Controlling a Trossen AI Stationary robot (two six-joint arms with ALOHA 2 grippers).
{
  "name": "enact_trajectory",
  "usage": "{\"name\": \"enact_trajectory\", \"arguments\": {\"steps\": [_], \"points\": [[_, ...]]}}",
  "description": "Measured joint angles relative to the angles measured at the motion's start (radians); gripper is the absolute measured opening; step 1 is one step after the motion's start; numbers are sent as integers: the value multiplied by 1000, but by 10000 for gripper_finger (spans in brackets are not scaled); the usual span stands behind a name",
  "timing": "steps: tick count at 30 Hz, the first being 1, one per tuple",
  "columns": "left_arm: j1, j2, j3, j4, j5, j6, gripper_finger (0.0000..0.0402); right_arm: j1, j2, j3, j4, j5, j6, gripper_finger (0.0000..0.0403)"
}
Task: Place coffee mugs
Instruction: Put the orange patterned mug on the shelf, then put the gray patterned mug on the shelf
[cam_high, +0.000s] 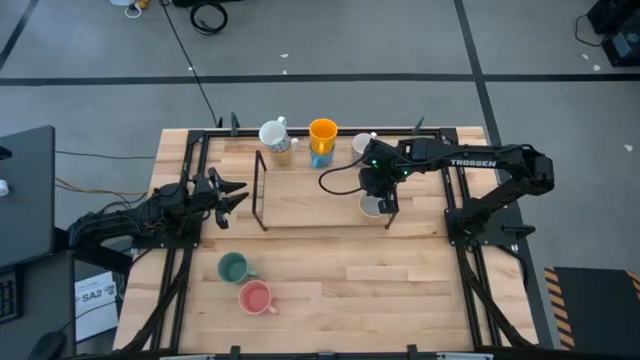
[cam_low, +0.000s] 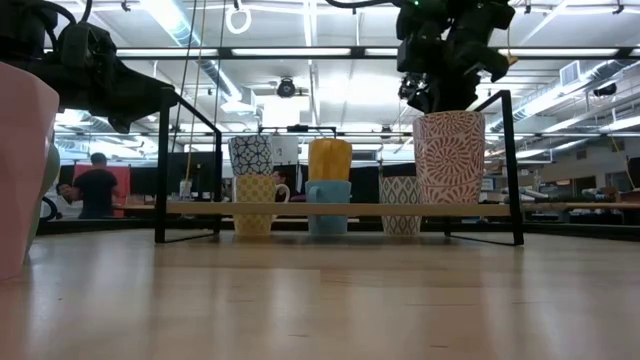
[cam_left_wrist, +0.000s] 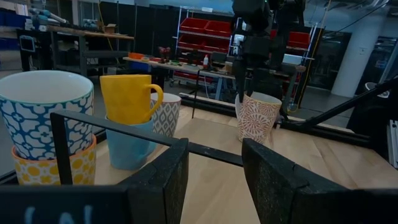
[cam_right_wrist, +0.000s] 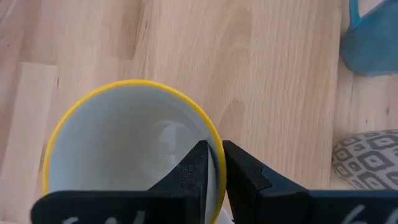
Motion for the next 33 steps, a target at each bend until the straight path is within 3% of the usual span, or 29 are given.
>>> {"name": "enact_trajectory", "arguments": {"steps": [16,24,33], "points": [[0,0,0,0,0,0,156,0,0,0,0,0,0,132],[0,0,0,0,0,0,156,0,0,0,0,107,0,134],[0,0,0,0,0,0,156,1,0,54,-21,123,-3,133]]}}
